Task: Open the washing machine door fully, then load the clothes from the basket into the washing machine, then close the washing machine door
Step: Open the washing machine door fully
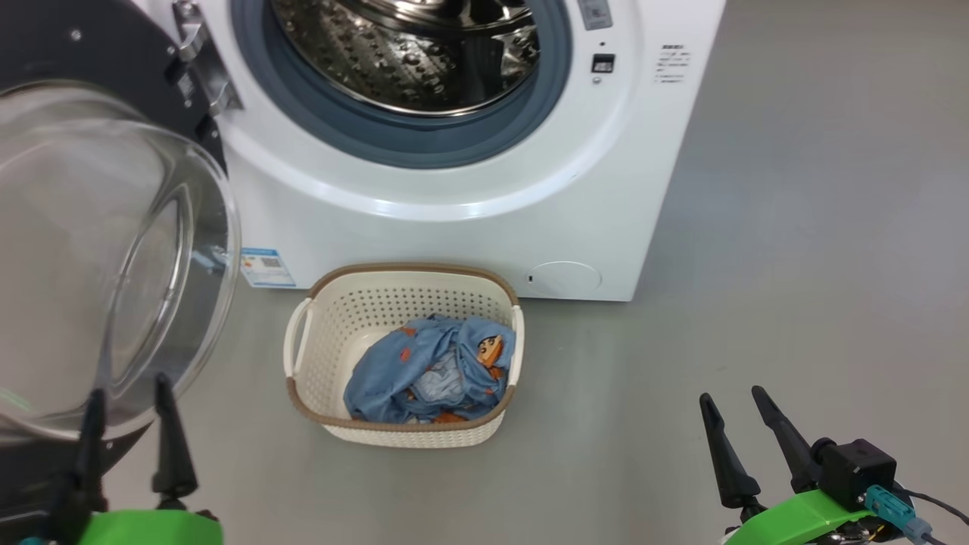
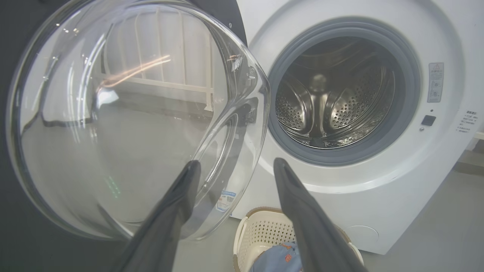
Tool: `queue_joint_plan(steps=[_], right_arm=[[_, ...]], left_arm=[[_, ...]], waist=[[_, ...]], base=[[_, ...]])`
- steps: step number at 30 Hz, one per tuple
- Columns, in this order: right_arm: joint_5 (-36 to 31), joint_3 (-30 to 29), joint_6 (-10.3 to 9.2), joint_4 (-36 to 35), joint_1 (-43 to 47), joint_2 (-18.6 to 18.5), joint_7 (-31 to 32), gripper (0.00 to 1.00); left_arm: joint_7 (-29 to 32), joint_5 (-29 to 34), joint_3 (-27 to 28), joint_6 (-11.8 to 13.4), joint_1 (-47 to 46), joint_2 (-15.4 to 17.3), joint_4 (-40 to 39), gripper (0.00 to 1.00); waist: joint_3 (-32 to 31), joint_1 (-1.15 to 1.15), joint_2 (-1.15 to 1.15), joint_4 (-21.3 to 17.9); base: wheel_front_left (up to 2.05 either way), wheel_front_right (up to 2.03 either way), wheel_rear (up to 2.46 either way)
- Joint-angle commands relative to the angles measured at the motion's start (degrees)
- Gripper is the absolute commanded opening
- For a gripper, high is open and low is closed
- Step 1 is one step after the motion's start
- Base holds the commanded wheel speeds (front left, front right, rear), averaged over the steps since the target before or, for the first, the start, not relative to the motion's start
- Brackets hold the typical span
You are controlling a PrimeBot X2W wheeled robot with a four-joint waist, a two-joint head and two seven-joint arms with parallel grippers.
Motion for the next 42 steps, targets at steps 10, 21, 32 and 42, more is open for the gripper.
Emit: queue_joint_plan(steps=[10,21,32,42], right_arm=[[-0.8,0.8,0.09,-2.8,-0.2,0.2,-0.7,1.0],[-2.3,0.9,0.09,-6.3,0.5,0.3,-0.7,1.0],[-4.7,-0.6,0.09,-8.1,0.8,0.4,-0.7,1.0],[-6.9,-3.7,0.09,-8.5,1.0,0.6,-0.7,1.0]], left_arm=[[-0.4,-0.1,-4.5,0.6,2.0,1.5,-1.1,1.0],[-0.4,0.7,-6.5,1.5,3.6,1.5,-2.9,1.0],[-0.4,2.7,-5.9,1.8,4.4,1.5,-4.2,1.0],[-0.4,3.2,-5.0,1.5,4.7,1.5,-3.6,1.0]], waist=[[-1.8,0.0,0.0,-5.2],[-1.4,0.0,0.0,-9.8],[-1.8,0.0,0.0,-10.8],[-2.3,0.0,0.0,-10.7]], base=[[0.0,0.0,0.0],[0.0,0.0,0.0],[0.0,0.0,0.0],[0.0,0.0,0.0]])
